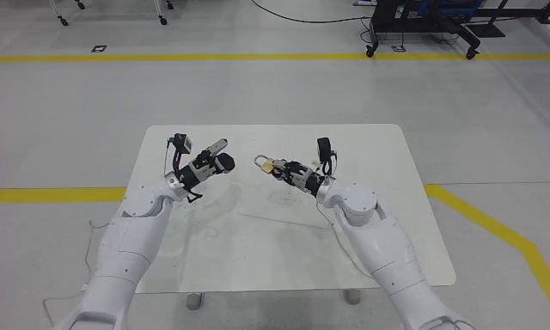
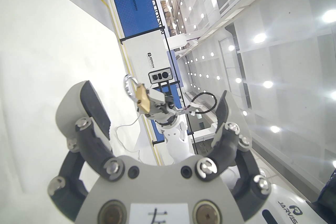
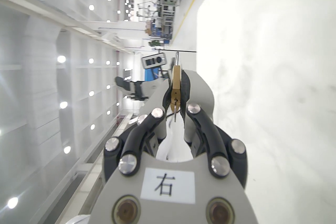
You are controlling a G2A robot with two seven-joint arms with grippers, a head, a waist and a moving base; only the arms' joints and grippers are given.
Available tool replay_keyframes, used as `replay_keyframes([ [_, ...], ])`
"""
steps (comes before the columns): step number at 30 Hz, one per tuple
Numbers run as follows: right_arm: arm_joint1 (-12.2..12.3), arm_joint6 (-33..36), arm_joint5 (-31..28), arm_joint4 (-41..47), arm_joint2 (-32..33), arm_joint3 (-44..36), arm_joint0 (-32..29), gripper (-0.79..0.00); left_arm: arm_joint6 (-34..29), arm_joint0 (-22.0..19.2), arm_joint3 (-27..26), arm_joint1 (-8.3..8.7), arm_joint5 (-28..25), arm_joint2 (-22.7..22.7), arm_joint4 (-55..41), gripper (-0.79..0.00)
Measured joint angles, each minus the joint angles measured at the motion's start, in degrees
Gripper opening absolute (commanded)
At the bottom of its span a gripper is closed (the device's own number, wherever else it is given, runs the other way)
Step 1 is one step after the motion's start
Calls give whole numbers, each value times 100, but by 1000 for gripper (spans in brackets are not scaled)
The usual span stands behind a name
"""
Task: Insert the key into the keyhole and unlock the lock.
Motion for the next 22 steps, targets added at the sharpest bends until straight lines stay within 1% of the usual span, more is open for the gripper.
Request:
replay_keyframes([
  [2,83,180,431,-363,117,-145,-98,-785,20,-14,19,7,-3,-26,-4,0],
  [4,137,197,754,-692,163,-293,-177,-785,31,-23,33,10,-2,-35,-1,0],
  [7,173,276,1050,-985,90,-388,-233,-785,55,-25,40,12,-7,-32,25,0],
  [8,182,314,1134,-1067,57,-390,-233,-628,59,-21,37,12,-16,-28,36,0],
  [9,192,340,1225,-1174,21,-384,-229,-508,61,-14,31,12,-24,-24,41,0],
  [10,207,336,1357,-1359,-23,-372,-217,-419,57,-2,19,13,-33,-20,45,0],
  [11,219,296,1454,-1508,-44,-365,-209,-252,51,6,11,14,-33,-18,48,0],
  [12,230,252,1540,-1630,-53,-360,-206,-55,46,12,4,16,-33,-17,51,0],
  [13,241,229,1633,-1717,-52,-360,-210,0,43,17,-2,18,-28,-17,59,0],
  [18,298,163,1822,-1821,107,-588,-317,0,52,18,-10,28,-10,-35,74,0],
  [22,373,-1,1772,-1691,511,-1153,-567,0,48,-2,9,39,11,-76,45,0],
])
